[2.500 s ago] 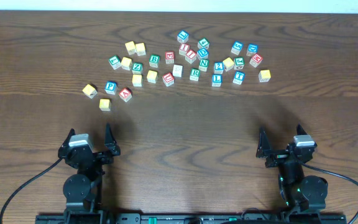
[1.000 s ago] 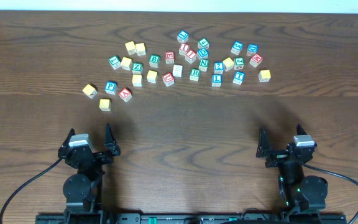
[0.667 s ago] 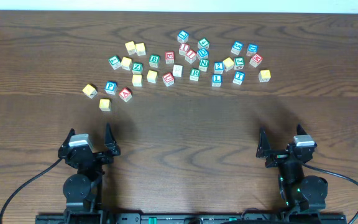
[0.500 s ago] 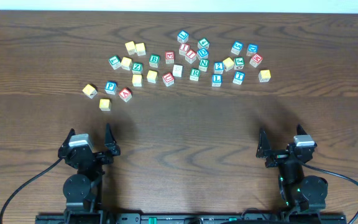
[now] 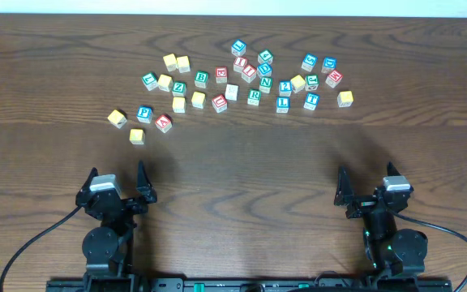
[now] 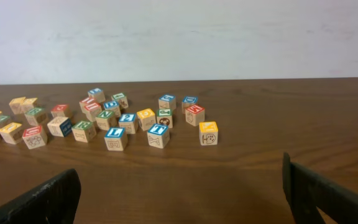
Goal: Spell out ROBOT
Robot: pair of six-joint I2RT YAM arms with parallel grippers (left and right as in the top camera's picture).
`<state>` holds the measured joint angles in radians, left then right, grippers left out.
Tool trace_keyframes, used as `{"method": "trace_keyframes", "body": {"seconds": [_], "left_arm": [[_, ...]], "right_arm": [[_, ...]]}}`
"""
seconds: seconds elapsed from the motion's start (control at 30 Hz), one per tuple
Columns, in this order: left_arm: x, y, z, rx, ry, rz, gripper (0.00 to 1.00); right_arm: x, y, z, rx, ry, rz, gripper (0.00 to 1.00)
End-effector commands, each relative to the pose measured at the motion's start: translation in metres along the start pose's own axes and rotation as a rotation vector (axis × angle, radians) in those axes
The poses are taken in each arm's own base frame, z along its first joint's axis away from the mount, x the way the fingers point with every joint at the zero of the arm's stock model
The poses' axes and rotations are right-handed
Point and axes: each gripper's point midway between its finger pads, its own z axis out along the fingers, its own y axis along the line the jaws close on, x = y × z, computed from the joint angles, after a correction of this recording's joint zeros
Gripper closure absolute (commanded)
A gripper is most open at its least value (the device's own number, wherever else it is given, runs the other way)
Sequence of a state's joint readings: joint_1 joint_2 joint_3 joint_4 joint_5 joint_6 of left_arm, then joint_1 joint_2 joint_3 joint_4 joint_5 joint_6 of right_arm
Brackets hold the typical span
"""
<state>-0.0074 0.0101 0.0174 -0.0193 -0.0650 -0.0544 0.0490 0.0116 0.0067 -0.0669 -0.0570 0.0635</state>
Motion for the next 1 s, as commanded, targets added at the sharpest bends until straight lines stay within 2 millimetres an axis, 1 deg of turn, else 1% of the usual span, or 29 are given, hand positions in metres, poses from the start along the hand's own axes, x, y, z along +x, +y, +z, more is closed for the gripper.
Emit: {"method": "trace_keyframes", "body": {"seconds": [0.0, 0.67, 0.7, 0.77, 0.87, 0.93, 0.97], "left_arm": [[0.016, 0.005, 0.000, -0.024, 0.053, 0.016, 0.03], [0.016, 0.005, 0.000, -0.025, 0.052, 0.016, 0.03], [0.016, 0.005, 0.000, -0.025, 0.052, 0.016, 0.03], [0.016, 0.005, 0.000, -0.024, 0.052, 0.016, 0.03], [0.013, 0.005, 0.000, -0.025, 0.047, 0.027, 0.03], [0.008, 0.005, -0.001, -0.024, 0.040, 0.026, 0.03], [0.002, 0.004, -0.001, -0.022, 0.036, 0.025, 0.03]], "right_arm": [[0.001, 0.003, 0.000, -0.014, 0.004, -0.006, 0.01], [0.001, 0.001, 0.000, -0.002, 0.003, -0.010, 0.01], [-0.003, 0.000, 0.000, 0.003, -0.015, -0.011, 0.01], [-0.007, 0.005, 0.000, -0.027, -0.031, -0.012, 0.01], [-0.006, 0.015, -0.001, -0.085, -0.025, -0.012, 0.01], [-0.006, 0.018, -0.001, -0.099, -0.023, -0.013, 0.01], [-0.008, 0.018, -0.001, -0.099, -0.032, -0.014, 0.01]]}}
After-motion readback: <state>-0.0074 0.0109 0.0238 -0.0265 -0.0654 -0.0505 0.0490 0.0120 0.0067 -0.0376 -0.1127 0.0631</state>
